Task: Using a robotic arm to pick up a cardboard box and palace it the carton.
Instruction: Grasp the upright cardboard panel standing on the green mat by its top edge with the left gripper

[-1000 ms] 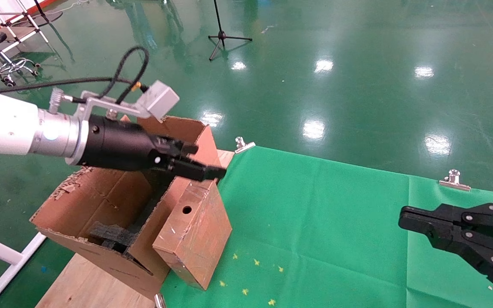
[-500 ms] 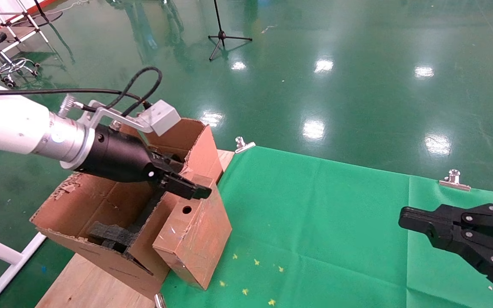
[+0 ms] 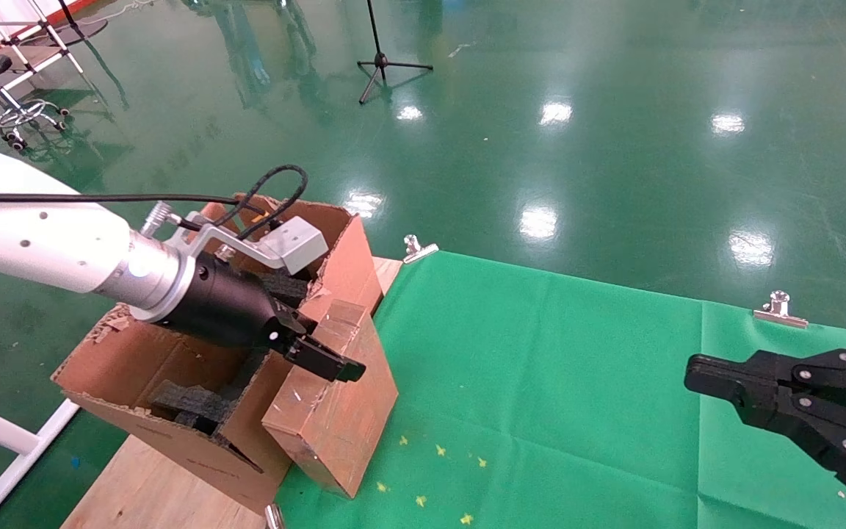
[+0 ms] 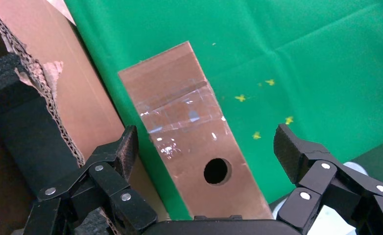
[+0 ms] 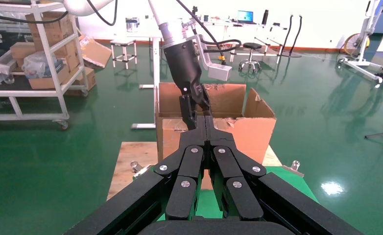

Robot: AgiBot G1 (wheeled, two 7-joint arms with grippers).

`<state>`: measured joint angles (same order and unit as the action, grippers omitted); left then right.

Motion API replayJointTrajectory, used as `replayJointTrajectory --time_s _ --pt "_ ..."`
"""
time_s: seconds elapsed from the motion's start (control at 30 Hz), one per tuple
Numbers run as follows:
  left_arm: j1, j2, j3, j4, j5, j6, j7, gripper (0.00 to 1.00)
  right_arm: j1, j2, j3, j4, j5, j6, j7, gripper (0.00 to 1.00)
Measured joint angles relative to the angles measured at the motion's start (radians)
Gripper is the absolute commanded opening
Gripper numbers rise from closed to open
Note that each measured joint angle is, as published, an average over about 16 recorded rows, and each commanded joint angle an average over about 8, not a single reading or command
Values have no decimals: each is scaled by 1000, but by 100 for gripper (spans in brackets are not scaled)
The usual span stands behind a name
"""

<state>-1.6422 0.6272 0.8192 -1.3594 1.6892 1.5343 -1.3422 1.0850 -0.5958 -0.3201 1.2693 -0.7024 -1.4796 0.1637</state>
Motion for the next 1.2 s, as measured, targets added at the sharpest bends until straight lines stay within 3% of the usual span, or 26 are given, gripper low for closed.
replayJointTrajectory --time_s 0.3,0.37,0.4,0.6,0.67,0.87,0.9,1.2 --pt "-12 23 57 -1 22 -4 14 100 0 0 0 0 0 0 0 0" --pt "-14 27 68 -1 27 -4 17 100 0 0 0 0 0 0 0 5" --pt "-16 28 73 -1 29 -5 18 100 0 0 0 0 0 0 0 11" --pt "-22 32 92 0 40 -4 24 99 0 0 0 0 0 0 0 84" --pt "-24 32 95 0 43 -5 25 78 0 0 0 0 0 0 0 99" --pt "-24 32 95 0 43 -5 25 4 0 0 0 0 0 1 0 100" --pt "-24 32 94 0 42 -5 25 0 0 0 0 0 0 0 0 100" --pt "-22 31 89 0 40 -5 25 0 0 0 0 0 0 0 0 100"
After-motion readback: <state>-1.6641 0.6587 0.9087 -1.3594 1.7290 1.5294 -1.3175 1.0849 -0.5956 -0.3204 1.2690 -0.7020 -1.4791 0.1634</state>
